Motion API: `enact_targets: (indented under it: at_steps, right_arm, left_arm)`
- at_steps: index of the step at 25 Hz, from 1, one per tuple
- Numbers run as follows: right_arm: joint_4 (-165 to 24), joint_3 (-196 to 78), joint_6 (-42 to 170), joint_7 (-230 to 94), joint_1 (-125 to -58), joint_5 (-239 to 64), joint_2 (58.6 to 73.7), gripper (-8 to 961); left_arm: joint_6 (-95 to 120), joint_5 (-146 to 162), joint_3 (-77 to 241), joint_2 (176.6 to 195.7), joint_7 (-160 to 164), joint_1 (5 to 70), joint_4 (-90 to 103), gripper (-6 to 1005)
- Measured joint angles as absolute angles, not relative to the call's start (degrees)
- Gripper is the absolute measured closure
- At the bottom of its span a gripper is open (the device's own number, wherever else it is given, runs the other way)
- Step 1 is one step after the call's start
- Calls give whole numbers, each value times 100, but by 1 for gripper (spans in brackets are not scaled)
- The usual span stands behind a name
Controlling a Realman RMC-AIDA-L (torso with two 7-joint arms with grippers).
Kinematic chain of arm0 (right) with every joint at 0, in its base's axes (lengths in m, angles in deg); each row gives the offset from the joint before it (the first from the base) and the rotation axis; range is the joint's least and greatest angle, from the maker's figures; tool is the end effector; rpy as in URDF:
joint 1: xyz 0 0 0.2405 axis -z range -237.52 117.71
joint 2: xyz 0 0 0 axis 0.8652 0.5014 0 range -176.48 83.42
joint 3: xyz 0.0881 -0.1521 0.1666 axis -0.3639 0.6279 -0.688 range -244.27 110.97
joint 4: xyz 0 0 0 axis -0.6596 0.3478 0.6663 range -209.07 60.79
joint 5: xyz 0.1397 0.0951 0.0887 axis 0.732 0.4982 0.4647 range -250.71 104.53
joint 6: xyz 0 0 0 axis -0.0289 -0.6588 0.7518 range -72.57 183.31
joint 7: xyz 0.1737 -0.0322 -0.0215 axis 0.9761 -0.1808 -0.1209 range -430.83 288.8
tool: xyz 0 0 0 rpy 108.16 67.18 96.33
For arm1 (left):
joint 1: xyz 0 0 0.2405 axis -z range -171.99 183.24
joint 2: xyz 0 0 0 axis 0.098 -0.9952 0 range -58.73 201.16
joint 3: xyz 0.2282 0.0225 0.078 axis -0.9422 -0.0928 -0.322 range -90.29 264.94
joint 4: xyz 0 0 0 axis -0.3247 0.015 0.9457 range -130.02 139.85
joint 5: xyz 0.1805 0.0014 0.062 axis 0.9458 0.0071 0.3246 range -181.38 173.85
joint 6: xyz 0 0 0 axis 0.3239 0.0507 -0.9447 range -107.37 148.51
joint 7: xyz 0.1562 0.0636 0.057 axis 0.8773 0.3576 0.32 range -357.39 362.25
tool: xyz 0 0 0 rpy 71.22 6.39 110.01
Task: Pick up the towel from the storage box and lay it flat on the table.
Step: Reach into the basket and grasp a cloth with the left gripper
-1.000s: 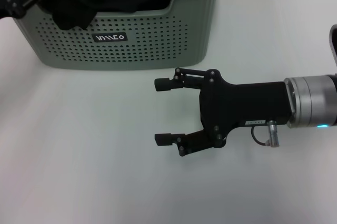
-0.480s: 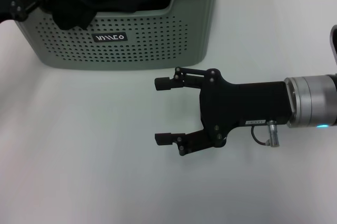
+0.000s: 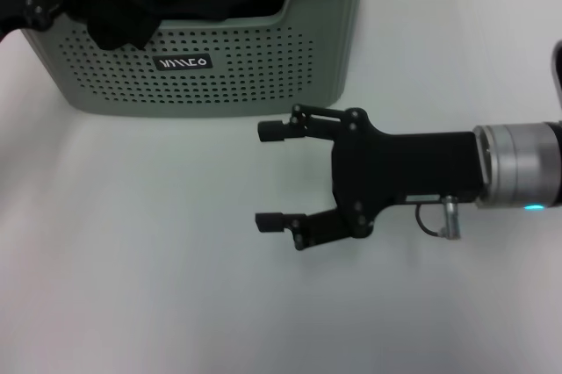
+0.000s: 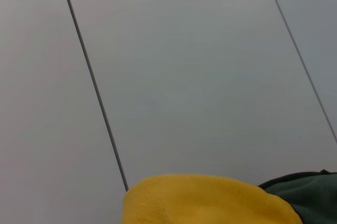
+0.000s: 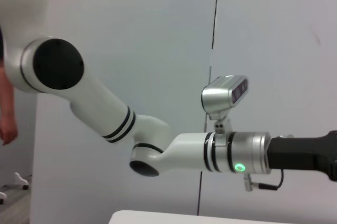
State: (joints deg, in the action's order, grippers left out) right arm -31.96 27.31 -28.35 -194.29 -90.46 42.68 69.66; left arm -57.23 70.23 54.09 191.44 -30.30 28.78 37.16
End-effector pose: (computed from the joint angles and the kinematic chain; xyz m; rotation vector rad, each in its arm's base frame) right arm 0.1072 0.2801 -0.0673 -2.8767 -0.2371 1.1300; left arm -0.2561 0.3586 0.0724 -1.8520 -0.0681 -0.7504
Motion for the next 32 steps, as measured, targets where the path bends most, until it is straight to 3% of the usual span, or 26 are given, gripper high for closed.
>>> enact_targets:
  at_steps: [10, 32]
  right_arm:
    - [-3147, 3531, -2065, -19504, -9535, 4826, 6967, 72]
    - [-3107, 3515, -2074, -19512, -9547, 4838, 6966, 73]
  left_arm:
    - [-5720, 7022, 5409, 19145, -2980, 2892, 3671, 130]
    - [-5740, 7057, 5281, 19140, -2802, 2846, 3698, 138]
